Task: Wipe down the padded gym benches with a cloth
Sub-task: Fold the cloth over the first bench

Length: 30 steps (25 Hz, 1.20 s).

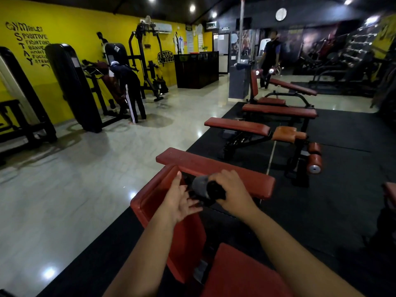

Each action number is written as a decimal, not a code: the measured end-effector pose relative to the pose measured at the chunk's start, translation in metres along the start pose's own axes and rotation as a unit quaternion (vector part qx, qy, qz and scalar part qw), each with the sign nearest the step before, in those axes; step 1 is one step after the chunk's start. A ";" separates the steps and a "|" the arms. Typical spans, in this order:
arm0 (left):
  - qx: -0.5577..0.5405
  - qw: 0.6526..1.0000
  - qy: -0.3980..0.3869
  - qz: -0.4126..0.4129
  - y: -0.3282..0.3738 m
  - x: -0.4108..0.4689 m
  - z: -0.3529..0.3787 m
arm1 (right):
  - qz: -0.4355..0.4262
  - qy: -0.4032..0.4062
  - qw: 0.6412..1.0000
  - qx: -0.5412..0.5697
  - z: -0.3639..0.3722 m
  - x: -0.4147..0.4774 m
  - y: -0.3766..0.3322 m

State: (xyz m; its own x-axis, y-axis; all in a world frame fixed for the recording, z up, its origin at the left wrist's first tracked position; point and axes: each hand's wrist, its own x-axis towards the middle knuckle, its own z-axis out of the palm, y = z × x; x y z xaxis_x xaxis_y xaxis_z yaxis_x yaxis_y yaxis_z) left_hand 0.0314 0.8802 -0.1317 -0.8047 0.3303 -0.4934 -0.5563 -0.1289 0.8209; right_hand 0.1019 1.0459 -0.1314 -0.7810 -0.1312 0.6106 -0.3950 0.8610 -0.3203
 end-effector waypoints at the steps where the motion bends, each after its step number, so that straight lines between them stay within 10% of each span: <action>1: -0.044 0.999 -0.027 -0.001 0.005 -0.002 0.000 | -0.040 -0.014 0.999 -0.026 0.003 -0.004 -0.010; 5: -0.123 0.992 -0.022 0.012 0.006 0.012 -0.011 | -0.160 -0.075 0.982 -0.063 0.016 -0.023 -0.026; 10: -0.085 0.996 0.002 0.036 -0.009 0.008 -0.008 | -0.058 -0.328 0.937 0.108 0.007 -0.035 -0.014; 16: -0.081 0.994 -0.016 0.070 -0.026 0.009 0.009 | 0.237 0.056 0.940 0.238 0.018 -0.022 -0.002; 21: -0.055 0.993 -0.062 0.084 -0.044 -0.009 0.049 | 0.367 0.053 0.876 0.308 0.029 -0.021 0.002; 30: -0.021 0.994 0.002 0.108 -0.057 -0.008 0.061 | 0.362 -0.051 0.887 0.281 0.021 -0.041 0.043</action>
State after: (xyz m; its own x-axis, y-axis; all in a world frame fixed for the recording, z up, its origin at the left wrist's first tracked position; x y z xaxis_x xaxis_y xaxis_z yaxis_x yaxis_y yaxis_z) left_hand 0.0824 0.9419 -0.1571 -0.9069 0.2876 -0.3079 -0.3786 -0.2356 0.8951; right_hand 0.1069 1.0782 -0.1860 -0.9568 0.2884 0.0369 0.0727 0.3604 -0.9300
